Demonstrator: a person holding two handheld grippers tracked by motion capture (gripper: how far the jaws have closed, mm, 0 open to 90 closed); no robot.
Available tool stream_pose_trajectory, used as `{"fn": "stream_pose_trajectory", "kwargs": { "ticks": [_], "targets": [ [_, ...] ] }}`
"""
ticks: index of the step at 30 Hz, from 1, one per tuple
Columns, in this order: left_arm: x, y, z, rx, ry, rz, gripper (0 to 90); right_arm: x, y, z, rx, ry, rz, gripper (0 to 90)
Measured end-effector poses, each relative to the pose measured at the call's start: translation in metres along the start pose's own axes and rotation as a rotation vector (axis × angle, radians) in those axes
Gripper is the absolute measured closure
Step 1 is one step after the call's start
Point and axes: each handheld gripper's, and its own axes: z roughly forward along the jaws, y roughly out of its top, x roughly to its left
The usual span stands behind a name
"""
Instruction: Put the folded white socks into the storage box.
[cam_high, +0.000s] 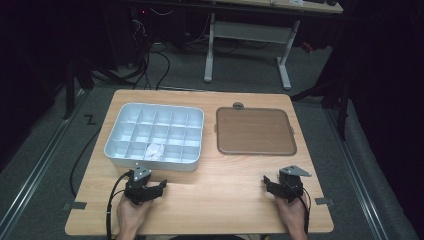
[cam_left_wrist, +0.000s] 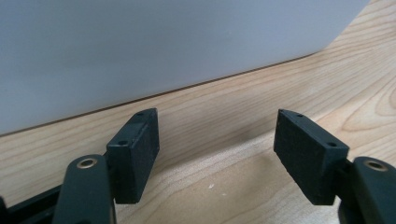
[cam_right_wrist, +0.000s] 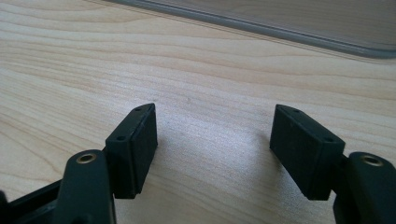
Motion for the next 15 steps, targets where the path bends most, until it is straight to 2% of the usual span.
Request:
{"fn": "stream_pose_trajectory", "kwargs": {
  "ticks": [7,15],
  "targets": [
    [-0.0036,-0.0043,0.0024,0.001,0.015,0.057,29.2,0.0001,0.0,0.0,0.0,0.0,0.0,32.5],
    [-0.0041,-0.0048,0.0022,0.011,0.007,0.06,26.2,0.0001,-0.0001,0.0,0.0,-0.001,-0.001,32.4]
  ]
}}
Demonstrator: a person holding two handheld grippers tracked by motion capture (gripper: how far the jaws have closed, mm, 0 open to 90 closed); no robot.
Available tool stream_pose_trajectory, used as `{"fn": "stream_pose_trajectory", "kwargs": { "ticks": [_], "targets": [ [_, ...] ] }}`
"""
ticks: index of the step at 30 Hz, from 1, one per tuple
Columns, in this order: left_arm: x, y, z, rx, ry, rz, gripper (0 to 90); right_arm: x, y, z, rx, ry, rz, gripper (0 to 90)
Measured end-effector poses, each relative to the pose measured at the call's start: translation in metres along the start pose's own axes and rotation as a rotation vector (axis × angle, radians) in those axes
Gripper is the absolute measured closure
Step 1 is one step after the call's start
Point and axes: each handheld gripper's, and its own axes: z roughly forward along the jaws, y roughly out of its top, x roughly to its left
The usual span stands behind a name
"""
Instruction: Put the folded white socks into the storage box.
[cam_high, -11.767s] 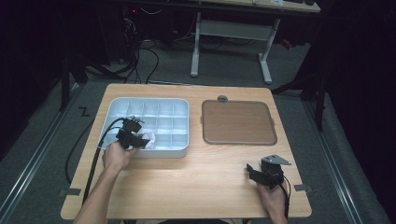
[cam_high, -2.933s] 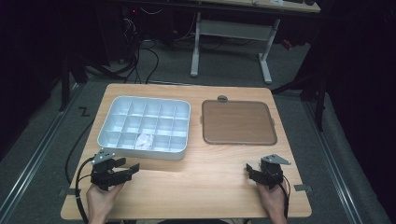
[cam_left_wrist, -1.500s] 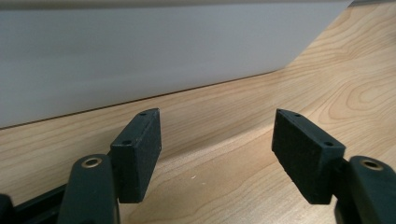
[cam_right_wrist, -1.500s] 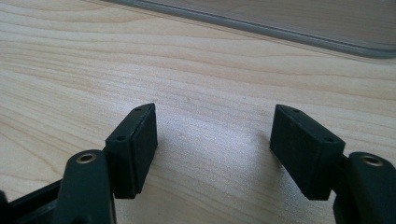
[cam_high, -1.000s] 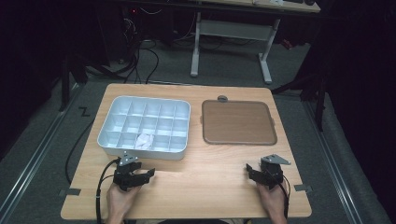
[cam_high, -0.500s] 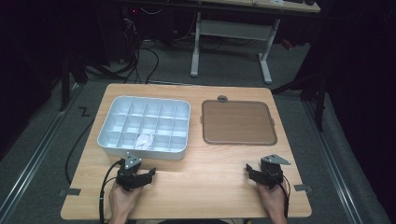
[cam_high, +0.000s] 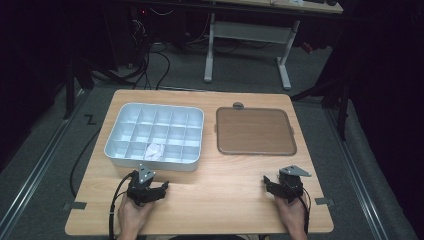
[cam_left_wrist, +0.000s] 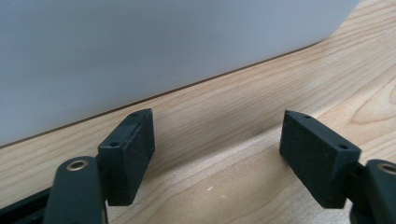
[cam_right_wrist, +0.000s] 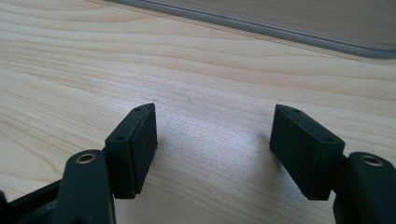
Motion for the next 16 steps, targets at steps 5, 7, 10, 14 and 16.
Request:
{"fn": "stream_pose_trajectory", "kwargs": {
  "ticks": [5,7,10,14,16],
  "targets": [
    [0.0004,0.0002,-0.0004,0.003,-0.006,-0.002,26.0,0.0,0.0,0.0,0.0,0.0,0.0,32.4],
    [0.0003,0.0001,-0.0005,0.004,-0.006,-0.002,26.0,0.0,0.0,0.0,0.0,0.0,0.0,32.4],
    [0.0004,0.0,-0.0004,0.003,-0.006,0.001,26.0,0.0,0.0,0.0,0.0,0.0,0.0,32.4],
    [0.0002,-0.0001,-0.0005,0.002,-0.008,0.001,26.3,0.0,0.0,0.0,0.0,0.0,0.0,32.4],
    [-0.0002,-0.0004,-0.0011,0.004,-0.016,0.007,28.2,0.0,0.0,0.0,0.0,0.0,0.0,32.4]
  ]
}}
